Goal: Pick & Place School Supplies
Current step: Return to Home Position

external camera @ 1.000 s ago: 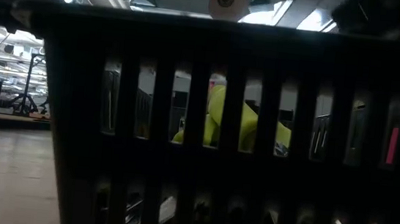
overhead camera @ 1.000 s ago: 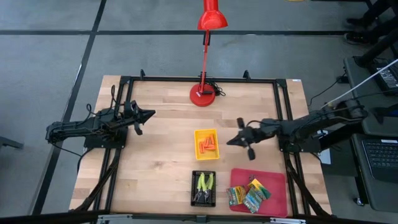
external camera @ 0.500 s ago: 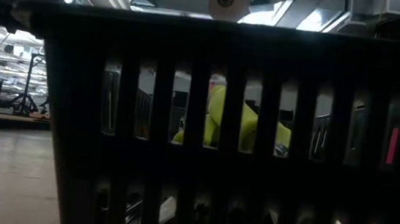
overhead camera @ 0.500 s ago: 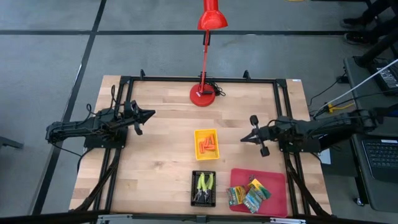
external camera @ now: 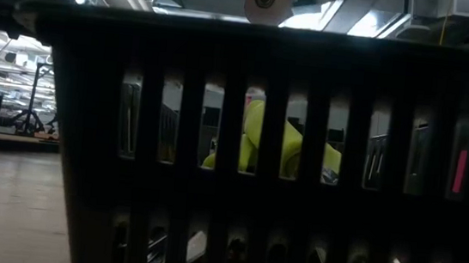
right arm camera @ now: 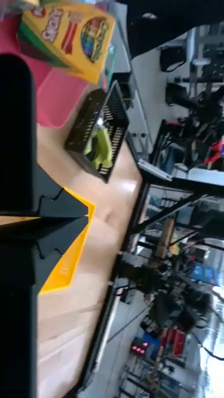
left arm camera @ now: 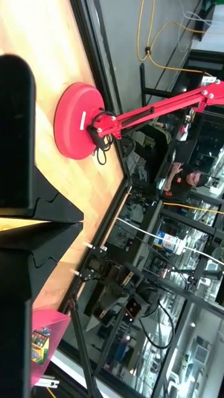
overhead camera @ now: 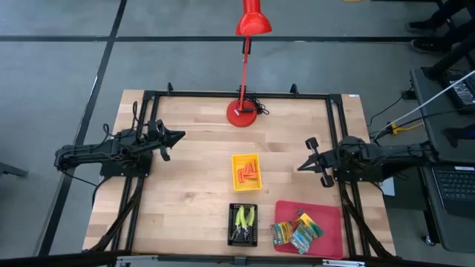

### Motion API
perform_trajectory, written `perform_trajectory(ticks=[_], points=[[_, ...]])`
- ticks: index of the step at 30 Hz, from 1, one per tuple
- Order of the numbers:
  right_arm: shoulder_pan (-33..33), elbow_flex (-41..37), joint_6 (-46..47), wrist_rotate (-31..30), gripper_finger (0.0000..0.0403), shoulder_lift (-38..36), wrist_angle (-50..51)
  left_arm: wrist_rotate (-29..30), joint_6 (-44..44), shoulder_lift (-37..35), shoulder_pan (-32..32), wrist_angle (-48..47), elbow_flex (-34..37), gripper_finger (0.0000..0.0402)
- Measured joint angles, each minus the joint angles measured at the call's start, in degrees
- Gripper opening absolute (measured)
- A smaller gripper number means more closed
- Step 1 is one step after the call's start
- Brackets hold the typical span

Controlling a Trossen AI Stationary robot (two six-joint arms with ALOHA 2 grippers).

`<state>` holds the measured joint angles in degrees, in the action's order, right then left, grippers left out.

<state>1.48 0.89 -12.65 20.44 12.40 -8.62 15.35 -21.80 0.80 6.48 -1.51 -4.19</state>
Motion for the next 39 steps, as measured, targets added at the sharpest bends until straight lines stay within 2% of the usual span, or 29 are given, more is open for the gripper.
perform_trajectory(ticks=[5,9,12,14,17,39], points=[[0.0,0.0,2.6,-1.1,0.0,-6.9,4.5,0.0,0.0,0.0,0.0,0.0,0.0,0.0006],[0.0,0.0,8.5,-10.5,0.0005,-12.1,6.2,0.0,0.0,0.0,0.0,0.0,0.0,0.0006],[0.0,0.0,8.9,-17.7,0.0019,-12.4,5.8,0.0,0.0,0.0,0.0,0.0,0.0,0.0006],[0.2,0.1,9.1,-21.3,0.0029,-12.5,4.0,0.0,0.0,0.0,0.0,0.0,0.0,0.0006],[0.6,0.1,10.4,-24.4,0.004,-12.4,6.8,0.0,0.0,0.0,0.0,0.0,0.0,0.0006],[1.8,0.1,10.7,-24.1,0.0048,-12.4,6.5,0.0,0.0,0.0,0.0,0.0,0.0,0.0006]])
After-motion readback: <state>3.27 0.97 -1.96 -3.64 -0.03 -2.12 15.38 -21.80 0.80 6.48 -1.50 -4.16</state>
